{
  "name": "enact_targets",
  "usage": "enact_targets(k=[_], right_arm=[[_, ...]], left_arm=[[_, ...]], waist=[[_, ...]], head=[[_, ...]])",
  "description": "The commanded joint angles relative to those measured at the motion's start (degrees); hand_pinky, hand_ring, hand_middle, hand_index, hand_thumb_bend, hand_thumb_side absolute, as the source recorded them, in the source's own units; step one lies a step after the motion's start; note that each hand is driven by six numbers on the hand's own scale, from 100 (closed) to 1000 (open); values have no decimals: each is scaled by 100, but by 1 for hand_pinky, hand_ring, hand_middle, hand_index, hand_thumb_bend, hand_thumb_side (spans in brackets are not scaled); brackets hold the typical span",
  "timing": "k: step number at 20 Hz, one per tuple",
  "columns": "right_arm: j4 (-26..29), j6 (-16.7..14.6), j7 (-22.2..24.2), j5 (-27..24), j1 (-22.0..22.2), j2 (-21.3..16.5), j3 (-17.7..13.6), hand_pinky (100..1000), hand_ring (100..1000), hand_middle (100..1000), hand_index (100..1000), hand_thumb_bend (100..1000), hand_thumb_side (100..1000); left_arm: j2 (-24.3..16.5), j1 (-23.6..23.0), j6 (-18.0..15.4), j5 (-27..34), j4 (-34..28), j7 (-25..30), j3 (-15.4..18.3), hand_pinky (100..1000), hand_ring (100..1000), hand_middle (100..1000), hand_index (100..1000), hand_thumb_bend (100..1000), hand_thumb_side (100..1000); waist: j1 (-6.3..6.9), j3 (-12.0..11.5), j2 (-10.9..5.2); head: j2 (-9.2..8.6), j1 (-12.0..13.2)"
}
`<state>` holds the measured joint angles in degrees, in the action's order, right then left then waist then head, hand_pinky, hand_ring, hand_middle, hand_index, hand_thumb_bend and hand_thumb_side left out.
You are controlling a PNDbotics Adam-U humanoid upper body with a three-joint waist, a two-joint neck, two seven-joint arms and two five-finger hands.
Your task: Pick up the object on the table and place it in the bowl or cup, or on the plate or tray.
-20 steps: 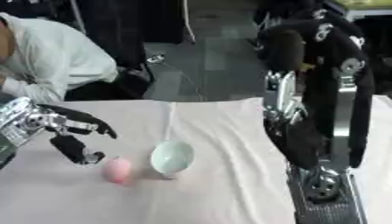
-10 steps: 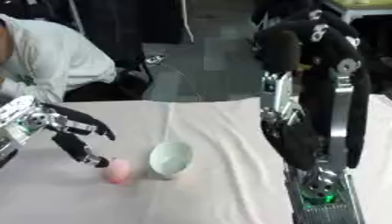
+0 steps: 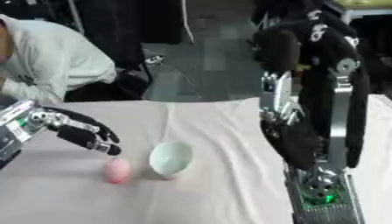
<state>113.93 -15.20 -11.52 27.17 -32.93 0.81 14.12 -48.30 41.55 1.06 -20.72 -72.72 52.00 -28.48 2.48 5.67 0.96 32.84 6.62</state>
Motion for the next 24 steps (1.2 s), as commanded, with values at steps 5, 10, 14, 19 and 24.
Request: enact_targets(k=[5, 10, 14, 19, 24], right_arm=[[66, -4, 35, -41, -58, 46, 13, 103, 411, 463, 575, 100, 619], [66, -3, 42, -47, -65, 52, 15, 103, 411, 463, 575, 100, 619], [66, 6, 46, -49, -72, 57, 13, 103, 412, 464, 577, 100, 619], [66, 10, 47, -49, -79, 63, 13, 103, 412, 464, 576, 100, 619], [66, 8, 49, -55, -81, 70, 16, 103, 412, 465, 577, 100, 617]], left_arm=[[14, 182, -93, 51, 341, -3, -109, 971, 1000, 1000, 1000, 990, 1000], [79, 198, -280, -162, 610, -3, -105, 973, 1000, 1000, 1000, 989, 975], [145, 214, -502, -424, 830, -3, -83, 978, 1000, 1000, 1000, 974, 761], [231, 241, -811, -845, 1123, -3, -62, 957, 1000, 1000, 1000, 863, 503], [306, 280, -1053, -1147, 1319, -3, 5, 960, 1000, 1000, 1000, 857, 471]], waist=[[15, 25, -65], [15, 36, -54], [13, 42, -44], [10, 47, -35], [8, 51, -30]], head=[[-52, 8], [-45, 0], [-35, -3], [-28, -8], [-30, -15]])
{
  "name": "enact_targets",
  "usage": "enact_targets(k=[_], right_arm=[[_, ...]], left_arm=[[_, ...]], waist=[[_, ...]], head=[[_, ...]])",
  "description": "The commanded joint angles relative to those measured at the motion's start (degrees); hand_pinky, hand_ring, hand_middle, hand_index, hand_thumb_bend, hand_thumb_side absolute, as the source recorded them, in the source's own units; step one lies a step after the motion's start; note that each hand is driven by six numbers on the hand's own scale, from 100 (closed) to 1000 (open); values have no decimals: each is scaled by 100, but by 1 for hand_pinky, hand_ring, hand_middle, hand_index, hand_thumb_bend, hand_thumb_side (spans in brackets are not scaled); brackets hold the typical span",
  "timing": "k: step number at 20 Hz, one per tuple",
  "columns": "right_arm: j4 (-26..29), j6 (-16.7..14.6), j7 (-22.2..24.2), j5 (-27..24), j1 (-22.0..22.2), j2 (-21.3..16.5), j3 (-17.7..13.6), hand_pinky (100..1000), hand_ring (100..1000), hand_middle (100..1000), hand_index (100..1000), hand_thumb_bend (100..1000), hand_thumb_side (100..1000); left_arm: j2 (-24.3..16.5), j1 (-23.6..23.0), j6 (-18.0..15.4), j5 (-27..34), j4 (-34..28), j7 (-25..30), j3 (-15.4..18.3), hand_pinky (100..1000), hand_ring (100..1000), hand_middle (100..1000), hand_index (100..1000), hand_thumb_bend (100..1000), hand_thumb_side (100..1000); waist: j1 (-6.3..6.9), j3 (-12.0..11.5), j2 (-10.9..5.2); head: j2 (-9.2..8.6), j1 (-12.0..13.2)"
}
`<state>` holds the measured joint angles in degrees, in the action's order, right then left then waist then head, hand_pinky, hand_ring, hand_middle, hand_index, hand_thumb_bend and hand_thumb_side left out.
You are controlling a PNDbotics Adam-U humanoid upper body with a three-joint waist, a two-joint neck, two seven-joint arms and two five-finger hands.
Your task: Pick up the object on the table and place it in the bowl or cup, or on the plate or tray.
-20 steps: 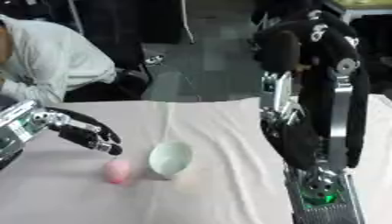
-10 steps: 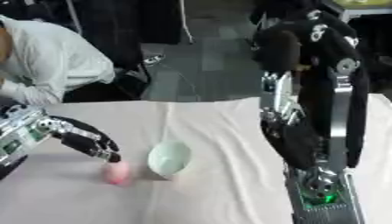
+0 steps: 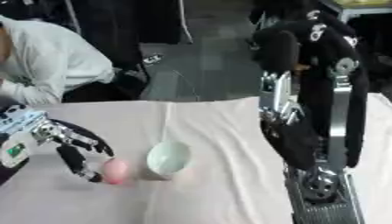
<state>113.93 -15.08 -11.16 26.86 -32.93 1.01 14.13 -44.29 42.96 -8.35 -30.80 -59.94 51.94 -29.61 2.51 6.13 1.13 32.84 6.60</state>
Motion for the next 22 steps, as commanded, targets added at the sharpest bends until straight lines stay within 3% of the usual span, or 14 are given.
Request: enact_targets(k=[1, 22], right_arm=[[66, -4, 15, -26, -82, 52, 17, 103, 412, 465, 577, 100, 617], [66, -60, 42, -88, -142, 163, 65, 103, 412, 465, 577, 100, 627]], left_arm=[[-84, 144, -145, -189, 61, 2, 132, 960, 1000, 1000, 1000, 857, 470], [304, 394, -478, -847, 668, 2, 601, 959, 1000, 1000, 1000, 860, 480]], waist=[[5, 7, -44], [-10, 128, 59]], head=[[-32, -15], [-125, 117]])
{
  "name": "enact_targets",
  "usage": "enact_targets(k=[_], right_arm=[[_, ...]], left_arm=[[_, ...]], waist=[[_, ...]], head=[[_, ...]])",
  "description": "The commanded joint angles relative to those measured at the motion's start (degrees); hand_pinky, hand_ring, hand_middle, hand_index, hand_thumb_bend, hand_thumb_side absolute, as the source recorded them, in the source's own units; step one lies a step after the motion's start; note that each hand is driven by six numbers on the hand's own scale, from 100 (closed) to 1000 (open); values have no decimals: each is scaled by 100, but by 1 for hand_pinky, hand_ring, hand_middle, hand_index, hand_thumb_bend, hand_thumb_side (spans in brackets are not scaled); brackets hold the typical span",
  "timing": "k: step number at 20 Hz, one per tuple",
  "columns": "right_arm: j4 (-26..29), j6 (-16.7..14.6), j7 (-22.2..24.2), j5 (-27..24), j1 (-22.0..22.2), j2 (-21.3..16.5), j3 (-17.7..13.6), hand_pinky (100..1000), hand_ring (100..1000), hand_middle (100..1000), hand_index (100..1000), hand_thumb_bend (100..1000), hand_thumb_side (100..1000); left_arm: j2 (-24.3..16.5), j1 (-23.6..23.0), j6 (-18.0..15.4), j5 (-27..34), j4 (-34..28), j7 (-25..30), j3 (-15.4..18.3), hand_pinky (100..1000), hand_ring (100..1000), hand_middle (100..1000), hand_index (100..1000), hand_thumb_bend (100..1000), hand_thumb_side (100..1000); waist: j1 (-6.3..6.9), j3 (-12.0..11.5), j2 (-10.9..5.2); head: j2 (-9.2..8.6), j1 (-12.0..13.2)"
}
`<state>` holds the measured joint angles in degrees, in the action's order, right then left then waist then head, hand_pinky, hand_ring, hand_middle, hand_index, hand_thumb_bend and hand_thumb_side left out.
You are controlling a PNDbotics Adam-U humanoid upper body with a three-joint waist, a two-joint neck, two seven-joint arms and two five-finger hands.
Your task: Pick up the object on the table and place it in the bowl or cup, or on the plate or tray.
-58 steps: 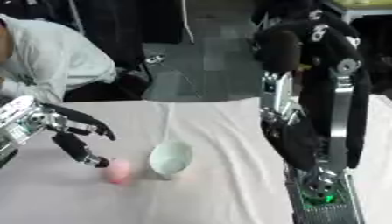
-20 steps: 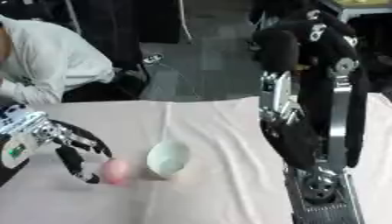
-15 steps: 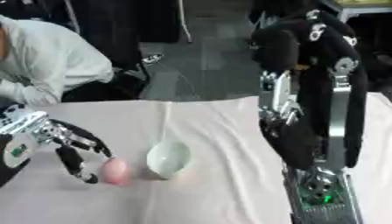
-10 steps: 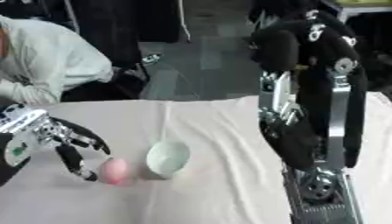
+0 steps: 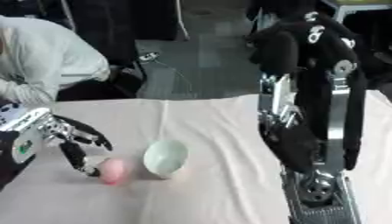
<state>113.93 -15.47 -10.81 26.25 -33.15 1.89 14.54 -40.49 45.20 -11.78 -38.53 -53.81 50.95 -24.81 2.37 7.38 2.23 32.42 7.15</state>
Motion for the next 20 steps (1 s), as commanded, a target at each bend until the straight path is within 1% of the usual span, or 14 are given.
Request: enact_targets(k=[1, 6, 15, 20], right_arm=[[66, -24, 10, -30, -125, 82, 27, 103, 412, 465, 577, 100, 627], [66, -42, 23, -46, -141, 121, 44, 104, 412, 465, 577, 100, 627], [66, -73, 30, -57, -162, 184, 61, 104, 412, 465, 577, 100, 626], [66, -86, 10, -66, -172, 204, 65, 104, 411, 463, 563, 100, 633]], left_arm=[[-55, 190, -146, -101, 100, 101, 144, 959, 1000, 1000, 1000, 862, 483], [51, 276, -220, -256, 344, 101, 253, 953, 1000, 1000, 1000, 873, 495], [240, 370, -413, -600, 814, 101, 394, 962, 1000, 1000, 1000, 883, 504], [290, 401, -501, -867, 1022, 101, 499, 962, 1000, 1000, 1000, 885, 508]], waist=[[4, 12, -44], [6, 47, -16], [9, 106, 24], [10, 137, 53]], head=[[-85, 72], [-112, 106], [-107, 134], [-202, 140]])
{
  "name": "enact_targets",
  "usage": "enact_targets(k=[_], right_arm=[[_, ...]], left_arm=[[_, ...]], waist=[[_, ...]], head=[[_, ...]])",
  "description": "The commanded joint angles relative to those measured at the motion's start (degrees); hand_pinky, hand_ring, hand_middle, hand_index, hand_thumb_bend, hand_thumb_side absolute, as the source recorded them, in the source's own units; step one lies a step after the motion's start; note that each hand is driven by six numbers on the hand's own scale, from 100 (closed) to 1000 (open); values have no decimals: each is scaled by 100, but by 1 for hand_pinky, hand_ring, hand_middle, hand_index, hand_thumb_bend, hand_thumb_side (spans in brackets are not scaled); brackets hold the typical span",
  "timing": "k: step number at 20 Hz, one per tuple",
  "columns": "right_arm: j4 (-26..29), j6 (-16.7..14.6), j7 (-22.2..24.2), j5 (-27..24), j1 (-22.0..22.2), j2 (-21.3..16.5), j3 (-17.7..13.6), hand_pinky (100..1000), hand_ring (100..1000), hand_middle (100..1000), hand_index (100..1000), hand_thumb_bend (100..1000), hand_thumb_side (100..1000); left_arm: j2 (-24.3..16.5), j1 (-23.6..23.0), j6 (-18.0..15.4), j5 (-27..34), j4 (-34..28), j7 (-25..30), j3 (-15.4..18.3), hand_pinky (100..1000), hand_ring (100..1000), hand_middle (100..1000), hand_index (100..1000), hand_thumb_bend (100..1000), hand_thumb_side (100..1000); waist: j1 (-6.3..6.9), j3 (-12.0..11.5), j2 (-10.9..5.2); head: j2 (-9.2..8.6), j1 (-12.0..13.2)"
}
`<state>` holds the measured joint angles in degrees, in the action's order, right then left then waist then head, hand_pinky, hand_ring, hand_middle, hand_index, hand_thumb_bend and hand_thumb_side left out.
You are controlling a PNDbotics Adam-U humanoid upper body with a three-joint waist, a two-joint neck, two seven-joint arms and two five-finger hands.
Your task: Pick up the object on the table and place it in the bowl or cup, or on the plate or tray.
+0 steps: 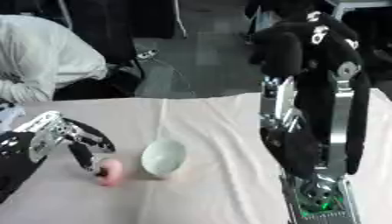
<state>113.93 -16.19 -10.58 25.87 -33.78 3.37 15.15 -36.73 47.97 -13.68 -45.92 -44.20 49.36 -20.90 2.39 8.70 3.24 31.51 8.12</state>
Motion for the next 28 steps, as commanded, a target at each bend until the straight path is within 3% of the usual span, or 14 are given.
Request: enact_targets(k=[1, 8, 11, 13, 14, 16, 18, 19, 21, 23, 25, 26, 27, 28], right_arm=[[66, -17, -21, -28, -112, 61, 4, 105, 411, 463, 563, 100, 633], [66, -19, -237, -33, -112, 95, -39, 111, 407, 453, 556, 100, 635], [66, -4, -529, -43, -104, 95, -76, 110, 399, 442, 548, 100, 636], [66, -5, -684, -27, -100, 91, -82, 111, 395, 437, 544, 100, 635], [66, -9, -742, -19, -97, 89, -82, 111, 395, 436, 543, 100, 635], [66, -17, -823, -5, -93, 86, -75, 111, 392, 433, 541, 100, 635], [66, -28, -873, 1, -90, 85, -69, 111, 391, 432, 540, 100, 634], [66, -33, -889, 3, -88, 84, -66, 111, 390, 431, 539, 100, 634], [66, -40, -908, 4, -86, 86, -63, 111, 389, 430, 538, 100, 634], [66, -50, -922, 4, -86, 90, -62, 111, 389, 430, 537, 100, 634], [66, -52, -926, 3, -85, 90, -61, 111, 389, 430, 537, 100, 634], [66, -51, -926, 3, -84, 88, -60, 109, 388, 430, 537, 100, 635], [66, -48, -924, 2, -82, 85, -59, 110, 388, 430, 537, 100, 635], [66, -45, -922, 0, -81, 80, -58, 108, 389, 430, 537, 100, 636]], left_arm=[[-72, 124, -327, -159, 91, 261, 129, 962, 1000, 1000, 1000, 881, 515], [69, 164, -507, -230, 140, 261, 154, 949, 1000, 1000, 1000, 857, 493], [80, 199, -577, -74, -69, 261, 97, 782, 912, 993, 1000, 735, 528], [45, 210, -520, 108, -311, 259, 43, 505, 736, 871, 973, 595, 541], [23, 219, -460, 203, -456, 226, 13, 424, 671, 829, 935, 539, 547], [-28, 220, -303, 330, -735, 71, -78, 157, 464, 656, 814, 398, 568], [-65, 203, -159, 385, -957, -161, -180, 100, 324, 530, 729, 238, 631], [-78, 189, -101, 404, -1035, -267, -227, 100, 222, 451, 652, 100, 726], [-85, 156, 8, 439, -1117, -436, -305, 100, 108, 341, 542, 100, 741], [-90, 118, 60, 416, -1137, -433, -390, 100, 100, 252, 473, 100, 701], [-104, 94, 75, 322, -1134, -308, -441, 100, 100, 251, 471, 100, 697], [-110, 89, 75, 287, -1137, -260, -443, 100, 142, 329, 511, 100, 701], [-118, 84, 72, 265, -1135, -217, -439, 100, 100, 281, 486, 100, 697], [-127, 76, 65, 252, -1127, -151, -443, 198, 415, 502, 658, 151, 636]], waist=[[8, 11, -44], [8, 31, -47], [11, 25, -53], [16, 20, -57], [18, 16, -61], [23, 12, -66], [26, 9, -73], [27, 8, -75], [28, 8, -80], [28, 11, -81], [28, 11, -82], [28, 9, -83], [28, 6, -83], [27, 2, -83]], head=[[-133, 40], [-133, 91], [-97, 122], [-76, 129], [-65, 127], [-49, 126], [-37, 126], [-34, 127], [-28, 134], [-28, 145], [-27, 154], [-26, 157], [-26, 159], [-23, 160]])
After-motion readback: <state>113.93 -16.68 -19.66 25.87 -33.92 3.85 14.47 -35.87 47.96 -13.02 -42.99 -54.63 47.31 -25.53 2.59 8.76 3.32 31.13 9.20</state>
